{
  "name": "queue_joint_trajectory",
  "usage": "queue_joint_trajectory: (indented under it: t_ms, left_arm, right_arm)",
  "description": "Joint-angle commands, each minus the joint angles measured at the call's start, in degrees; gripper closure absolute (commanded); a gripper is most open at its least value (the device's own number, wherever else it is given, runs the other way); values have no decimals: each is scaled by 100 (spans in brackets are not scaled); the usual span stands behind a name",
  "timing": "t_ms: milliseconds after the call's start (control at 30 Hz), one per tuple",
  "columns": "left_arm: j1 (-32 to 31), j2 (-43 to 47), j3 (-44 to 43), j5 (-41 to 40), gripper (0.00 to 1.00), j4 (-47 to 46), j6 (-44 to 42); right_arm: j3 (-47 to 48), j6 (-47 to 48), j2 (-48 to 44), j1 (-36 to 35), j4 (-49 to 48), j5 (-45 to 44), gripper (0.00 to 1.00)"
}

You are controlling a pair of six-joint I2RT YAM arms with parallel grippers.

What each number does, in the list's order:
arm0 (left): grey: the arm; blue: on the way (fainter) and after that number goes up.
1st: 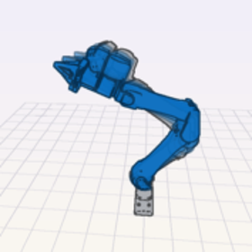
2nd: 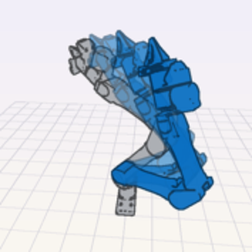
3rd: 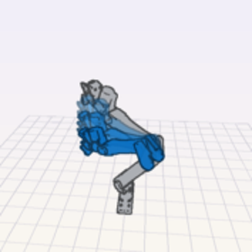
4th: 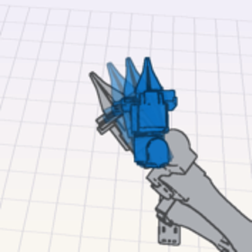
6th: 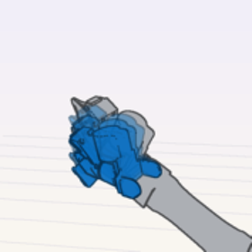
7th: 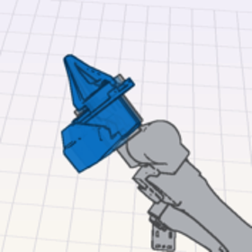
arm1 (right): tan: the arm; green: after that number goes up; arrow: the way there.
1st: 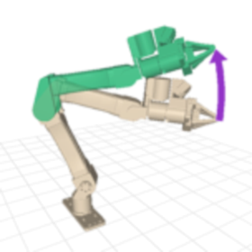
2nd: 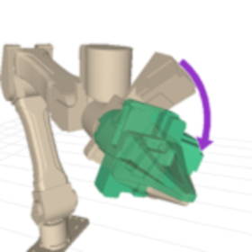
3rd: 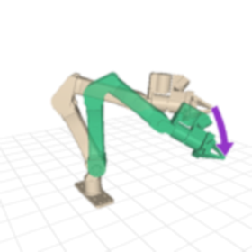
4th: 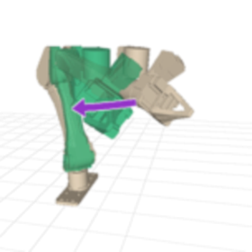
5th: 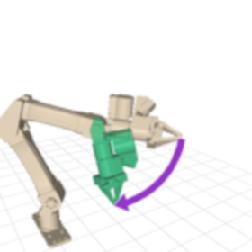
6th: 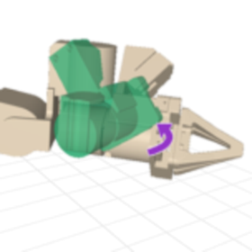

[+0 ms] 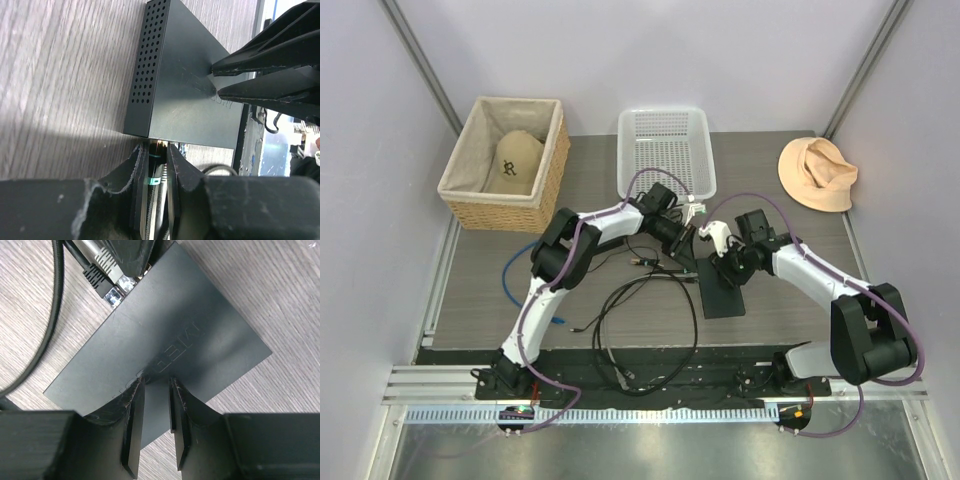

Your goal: Pull the plug from the switch port

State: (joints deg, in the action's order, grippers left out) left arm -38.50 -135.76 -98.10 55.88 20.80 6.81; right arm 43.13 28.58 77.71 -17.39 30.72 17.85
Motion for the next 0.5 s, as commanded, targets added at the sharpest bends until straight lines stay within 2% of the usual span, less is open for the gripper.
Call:
queue_joint_trajectory:
  t_ms: [0, 133, 367, 467]
  left_arm:
    - [106, -486, -339, -288, 100, 670, -143]
    - [150, -556, -534, -183, 100, 1171, -583]
    - [150, -205, 54, -279, 100, 1128, -935]
    - [159, -178, 3, -349, 100, 1181, -1014]
  right_arm:
    - [-24, 16, 209, 16, 127, -97, 67]
    - [-42, 25, 218, 16, 145, -106, 67]
    - [-173, 42, 271, 25, 154, -211, 67]
    - [-191, 69, 271, 25, 136, -220, 67]
